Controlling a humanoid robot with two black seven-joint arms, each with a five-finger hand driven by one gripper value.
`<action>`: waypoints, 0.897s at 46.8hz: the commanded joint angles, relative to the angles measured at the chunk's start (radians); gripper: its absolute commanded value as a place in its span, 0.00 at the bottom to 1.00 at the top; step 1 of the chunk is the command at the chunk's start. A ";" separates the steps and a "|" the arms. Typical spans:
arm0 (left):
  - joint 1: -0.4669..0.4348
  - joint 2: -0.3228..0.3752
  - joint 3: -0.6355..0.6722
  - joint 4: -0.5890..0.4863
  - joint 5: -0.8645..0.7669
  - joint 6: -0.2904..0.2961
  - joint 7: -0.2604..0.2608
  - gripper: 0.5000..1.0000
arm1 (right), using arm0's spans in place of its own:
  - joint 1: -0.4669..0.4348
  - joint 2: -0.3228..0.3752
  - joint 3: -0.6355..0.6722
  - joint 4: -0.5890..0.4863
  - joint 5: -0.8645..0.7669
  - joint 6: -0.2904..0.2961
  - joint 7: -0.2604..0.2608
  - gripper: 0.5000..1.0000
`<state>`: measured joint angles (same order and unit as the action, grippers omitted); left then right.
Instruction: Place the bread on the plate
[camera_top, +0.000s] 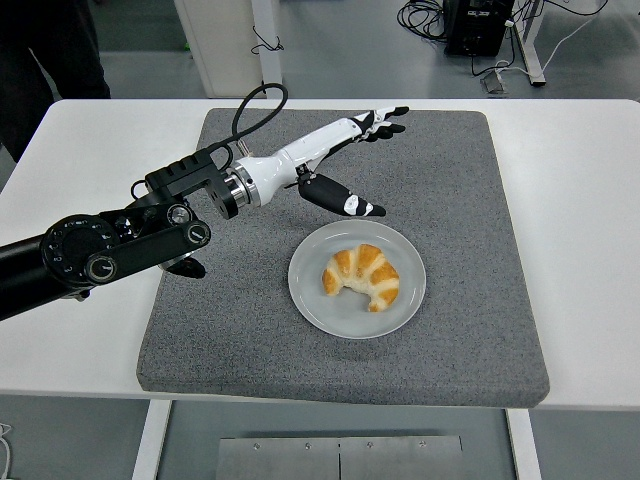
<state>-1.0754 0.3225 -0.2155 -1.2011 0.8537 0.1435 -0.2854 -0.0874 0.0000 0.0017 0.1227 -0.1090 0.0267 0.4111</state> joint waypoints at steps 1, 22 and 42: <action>0.023 0.009 -0.056 0.000 -0.064 0.001 0.005 0.93 | 0.000 0.000 0.000 0.000 0.000 0.001 0.000 1.00; 0.178 0.033 -0.278 0.046 -0.326 0.051 -0.001 0.93 | 0.000 0.000 0.000 0.000 0.000 -0.001 0.000 1.00; 0.271 -0.086 -0.458 0.252 -0.519 0.054 -0.081 0.93 | 0.000 0.000 0.000 0.000 0.002 -0.001 0.000 1.00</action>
<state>-0.8169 0.2482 -0.6557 -0.9664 0.3610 0.1990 -0.3449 -0.0875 0.0000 0.0021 0.1227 -0.1088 0.0266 0.4111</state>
